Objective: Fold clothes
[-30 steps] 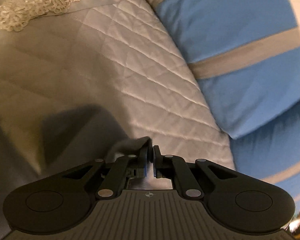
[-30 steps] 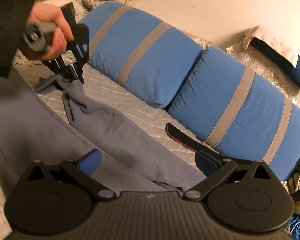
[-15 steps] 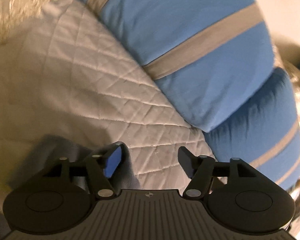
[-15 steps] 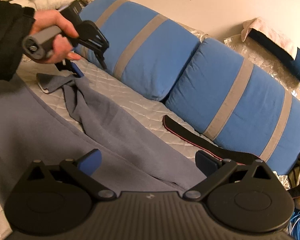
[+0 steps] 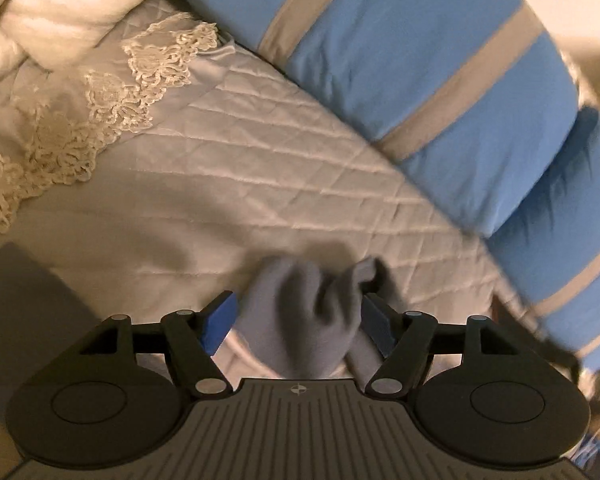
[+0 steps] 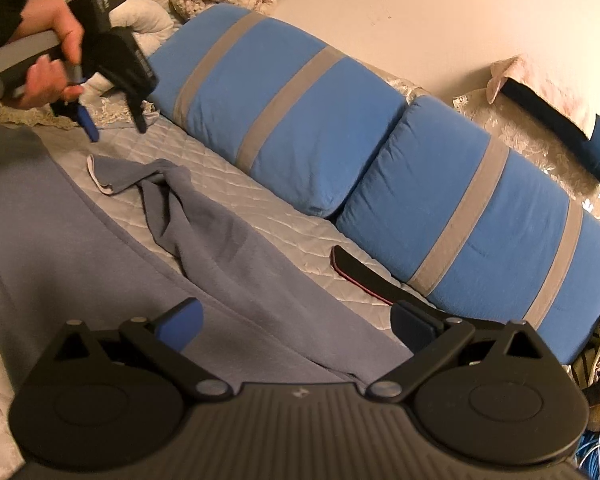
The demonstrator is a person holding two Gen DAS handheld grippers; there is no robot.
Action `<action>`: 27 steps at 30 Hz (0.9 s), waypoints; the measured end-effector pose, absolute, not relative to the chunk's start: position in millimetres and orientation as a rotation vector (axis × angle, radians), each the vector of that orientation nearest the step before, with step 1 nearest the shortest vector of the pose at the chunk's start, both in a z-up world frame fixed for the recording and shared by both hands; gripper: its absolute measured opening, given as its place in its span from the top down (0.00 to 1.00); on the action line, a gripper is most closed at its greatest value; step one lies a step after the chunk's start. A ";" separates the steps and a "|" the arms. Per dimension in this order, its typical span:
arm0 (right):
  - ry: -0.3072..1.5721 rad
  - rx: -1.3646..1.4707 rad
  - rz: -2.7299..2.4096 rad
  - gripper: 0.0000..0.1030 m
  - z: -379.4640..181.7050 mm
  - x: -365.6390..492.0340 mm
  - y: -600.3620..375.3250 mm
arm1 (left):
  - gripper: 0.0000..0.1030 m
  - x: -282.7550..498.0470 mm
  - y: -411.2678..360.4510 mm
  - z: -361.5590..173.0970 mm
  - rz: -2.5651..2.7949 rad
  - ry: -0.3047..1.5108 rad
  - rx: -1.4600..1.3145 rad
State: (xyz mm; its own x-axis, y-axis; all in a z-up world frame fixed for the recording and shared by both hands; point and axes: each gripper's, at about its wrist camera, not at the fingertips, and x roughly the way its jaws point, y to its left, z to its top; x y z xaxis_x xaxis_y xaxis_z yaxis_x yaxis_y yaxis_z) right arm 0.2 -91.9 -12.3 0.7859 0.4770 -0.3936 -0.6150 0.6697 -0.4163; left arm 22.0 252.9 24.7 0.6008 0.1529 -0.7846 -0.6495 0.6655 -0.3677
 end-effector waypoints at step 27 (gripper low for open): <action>0.263 -0.591 0.616 0.00 -18.4 -1.9 -89.4 | 0.94 26.0 190.4 20.6 0.512 0.739 0.145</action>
State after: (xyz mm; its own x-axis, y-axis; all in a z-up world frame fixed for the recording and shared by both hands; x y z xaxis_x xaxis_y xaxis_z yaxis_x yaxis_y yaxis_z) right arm -1.9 -89.4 -18.4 0.7902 0.4643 -0.4000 -0.6099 0.6592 -0.4398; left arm 26.0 190.4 20.6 0.6226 0.4944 -0.6065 -0.3942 0.8678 0.3027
